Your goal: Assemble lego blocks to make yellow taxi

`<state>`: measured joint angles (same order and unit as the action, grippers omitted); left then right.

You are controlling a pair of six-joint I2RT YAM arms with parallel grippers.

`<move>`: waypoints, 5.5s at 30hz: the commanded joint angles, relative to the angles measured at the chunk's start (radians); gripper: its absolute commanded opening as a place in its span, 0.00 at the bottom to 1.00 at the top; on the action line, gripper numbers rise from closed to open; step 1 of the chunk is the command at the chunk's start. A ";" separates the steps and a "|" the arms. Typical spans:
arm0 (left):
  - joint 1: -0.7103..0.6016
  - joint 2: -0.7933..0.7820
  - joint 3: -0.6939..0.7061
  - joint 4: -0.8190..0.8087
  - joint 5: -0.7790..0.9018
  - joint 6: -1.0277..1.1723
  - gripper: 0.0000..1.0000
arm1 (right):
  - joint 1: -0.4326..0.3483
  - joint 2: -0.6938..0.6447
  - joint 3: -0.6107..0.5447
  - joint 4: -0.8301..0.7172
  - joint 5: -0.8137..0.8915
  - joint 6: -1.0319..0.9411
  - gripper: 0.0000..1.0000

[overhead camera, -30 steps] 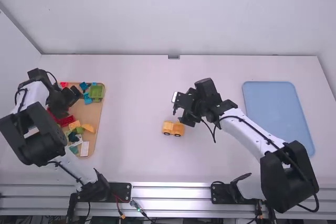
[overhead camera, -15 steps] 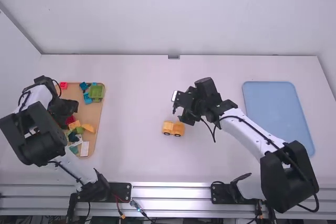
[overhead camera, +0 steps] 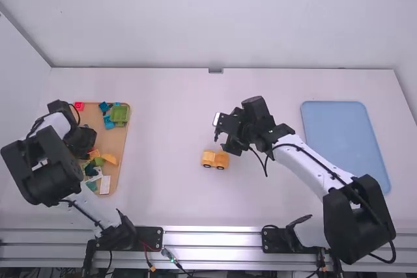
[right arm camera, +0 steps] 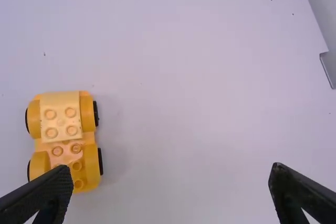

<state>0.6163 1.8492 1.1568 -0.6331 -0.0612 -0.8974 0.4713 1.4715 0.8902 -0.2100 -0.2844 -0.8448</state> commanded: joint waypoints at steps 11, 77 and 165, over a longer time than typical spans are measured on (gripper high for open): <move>-0.011 0.006 -0.099 0.145 0.045 0.037 0.52 | 0.000 -0.013 0.013 -0.006 -0.003 -0.001 0.99; -0.014 0.006 -0.124 0.106 -0.004 -0.438 0.52 | -0.001 -0.013 0.013 -0.037 -0.005 0.010 0.99; -0.034 -0.025 -0.109 0.268 0.135 -0.101 0.24 | 0.000 -0.013 0.013 -0.017 -0.075 0.060 0.99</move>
<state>0.5877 1.8439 1.0229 -0.3611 0.0601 -1.0824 0.4709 1.4712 0.8902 -0.2314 -0.3206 -0.8234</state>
